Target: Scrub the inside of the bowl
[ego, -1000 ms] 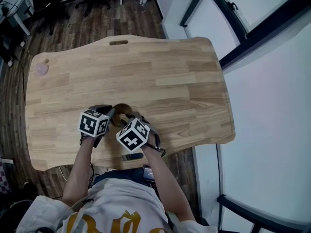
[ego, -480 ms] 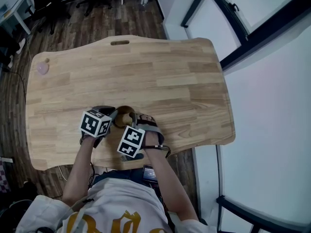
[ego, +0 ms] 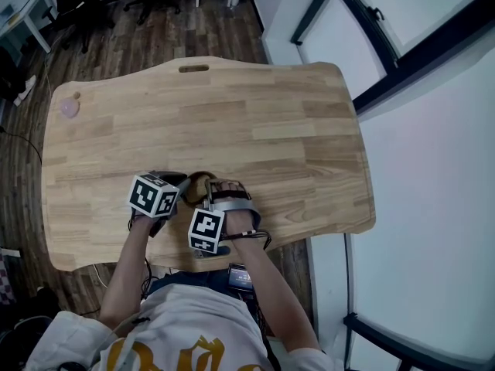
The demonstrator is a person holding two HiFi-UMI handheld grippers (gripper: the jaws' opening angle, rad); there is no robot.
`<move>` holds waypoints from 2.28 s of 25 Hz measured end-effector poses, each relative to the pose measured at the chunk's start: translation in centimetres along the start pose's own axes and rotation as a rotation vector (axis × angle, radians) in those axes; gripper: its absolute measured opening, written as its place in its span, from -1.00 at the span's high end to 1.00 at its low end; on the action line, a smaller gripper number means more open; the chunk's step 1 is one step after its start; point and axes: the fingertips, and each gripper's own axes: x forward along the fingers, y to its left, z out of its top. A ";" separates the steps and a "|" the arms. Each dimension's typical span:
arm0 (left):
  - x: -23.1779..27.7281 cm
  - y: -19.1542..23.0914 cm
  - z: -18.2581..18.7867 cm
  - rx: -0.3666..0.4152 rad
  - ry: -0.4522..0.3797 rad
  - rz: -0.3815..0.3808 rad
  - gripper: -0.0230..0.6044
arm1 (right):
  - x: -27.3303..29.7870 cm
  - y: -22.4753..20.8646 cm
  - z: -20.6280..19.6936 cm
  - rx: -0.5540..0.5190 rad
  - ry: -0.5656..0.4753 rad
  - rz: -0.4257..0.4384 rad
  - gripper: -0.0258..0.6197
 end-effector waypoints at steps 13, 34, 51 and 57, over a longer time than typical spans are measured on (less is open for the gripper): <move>-0.2 0.1 0.3 0.005 -0.013 -0.009 0.82 | 0.3 0.6 0.2 0.077 -0.023 0.050 0.50; -0.5 0.9 0.2 -0.045 -0.026 -0.002 0.83 | -0.5 -0.3 0.9 -0.077 -0.003 -0.071 0.51; -1.5 0.6 0.9 -0.076 -0.054 -0.014 0.83 | -1.3 -1.2 1.4 -0.260 -0.022 -0.172 0.51; -1.3 -0.1 1.0 0.002 -0.032 0.008 0.83 | -0.2 1.2 1.5 0.178 -0.092 0.125 0.51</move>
